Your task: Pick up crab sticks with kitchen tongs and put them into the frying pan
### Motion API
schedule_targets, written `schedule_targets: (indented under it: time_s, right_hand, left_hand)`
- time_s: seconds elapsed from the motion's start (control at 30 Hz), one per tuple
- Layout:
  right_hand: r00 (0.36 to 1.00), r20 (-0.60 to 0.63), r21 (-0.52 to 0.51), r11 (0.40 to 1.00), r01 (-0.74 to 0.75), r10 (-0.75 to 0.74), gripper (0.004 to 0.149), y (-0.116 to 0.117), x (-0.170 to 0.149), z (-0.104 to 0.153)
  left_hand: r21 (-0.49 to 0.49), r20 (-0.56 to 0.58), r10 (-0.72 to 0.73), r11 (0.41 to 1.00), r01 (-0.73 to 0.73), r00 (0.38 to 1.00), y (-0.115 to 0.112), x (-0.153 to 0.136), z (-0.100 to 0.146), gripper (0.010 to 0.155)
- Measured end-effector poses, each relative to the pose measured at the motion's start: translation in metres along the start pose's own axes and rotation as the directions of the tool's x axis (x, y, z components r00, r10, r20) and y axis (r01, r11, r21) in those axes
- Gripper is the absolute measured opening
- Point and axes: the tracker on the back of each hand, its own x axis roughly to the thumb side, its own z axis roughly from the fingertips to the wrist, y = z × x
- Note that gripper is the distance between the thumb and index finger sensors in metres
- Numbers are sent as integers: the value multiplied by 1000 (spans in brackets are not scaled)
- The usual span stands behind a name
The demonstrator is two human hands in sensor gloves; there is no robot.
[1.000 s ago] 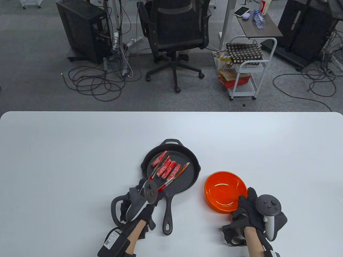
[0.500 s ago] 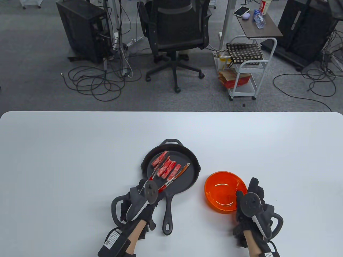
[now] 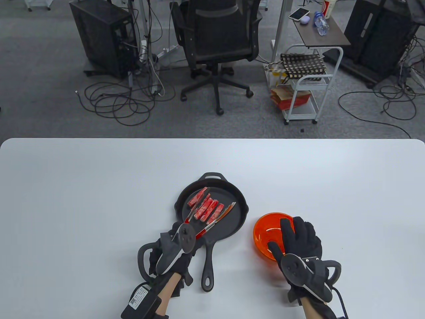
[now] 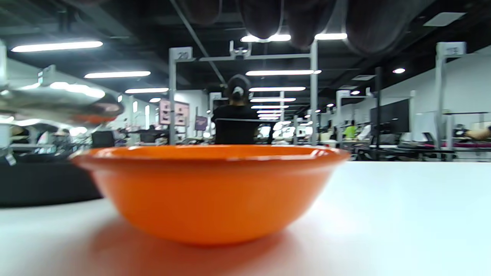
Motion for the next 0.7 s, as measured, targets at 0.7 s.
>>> schedule_targets:
  time_s: [0.7]
  right_hand:
    - [999, 42, 70, 997, 14, -17, 78, 4, 5, 0]
  left_hand:
    - [179, 6, 89, 980, -89, 996, 63, -31, 33, 102]
